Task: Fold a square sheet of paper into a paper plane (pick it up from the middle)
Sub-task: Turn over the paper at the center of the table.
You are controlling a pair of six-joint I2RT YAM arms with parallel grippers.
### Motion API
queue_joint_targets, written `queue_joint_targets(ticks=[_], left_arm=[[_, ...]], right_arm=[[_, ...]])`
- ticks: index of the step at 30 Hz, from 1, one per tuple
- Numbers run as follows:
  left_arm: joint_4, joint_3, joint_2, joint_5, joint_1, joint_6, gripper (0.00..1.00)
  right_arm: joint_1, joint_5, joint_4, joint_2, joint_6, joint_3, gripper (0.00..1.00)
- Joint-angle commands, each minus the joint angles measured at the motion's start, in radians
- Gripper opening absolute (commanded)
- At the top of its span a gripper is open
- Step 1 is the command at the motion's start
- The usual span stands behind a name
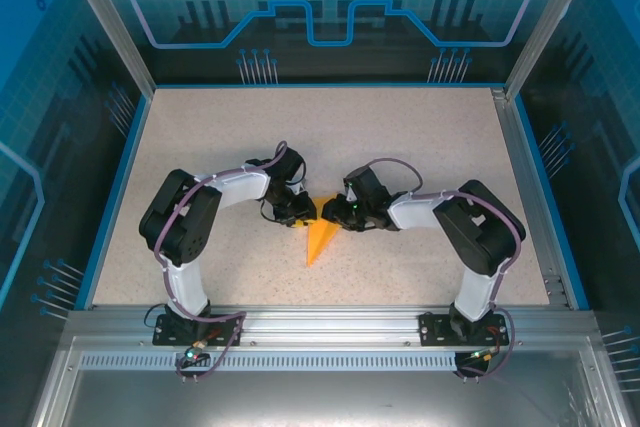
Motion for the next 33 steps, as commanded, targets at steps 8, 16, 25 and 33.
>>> queue_joint_targets(ticks=[8,16,25,33], left_arm=[[0.027,-0.078,-0.139,-0.066,-0.002,-0.054,0.3],[0.001,-0.176,-0.407,-0.288,0.005,-0.105,0.4],[0.022,-0.275,-0.632,-0.445,0.038,-0.179,0.47],[0.044,-0.361,-0.754,-0.501,0.057,-0.215,0.63]], right_arm=[[-0.001,-0.062,-0.055,0.032,-0.09,0.114,0.06],[0.012,0.191,-0.556,-0.122,-0.31,0.275,0.06],[0.048,0.623,-1.123,-0.185,-0.463,0.525,0.07],[0.153,0.895,-1.343,-0.072,-0.453,0.689,0.1]])
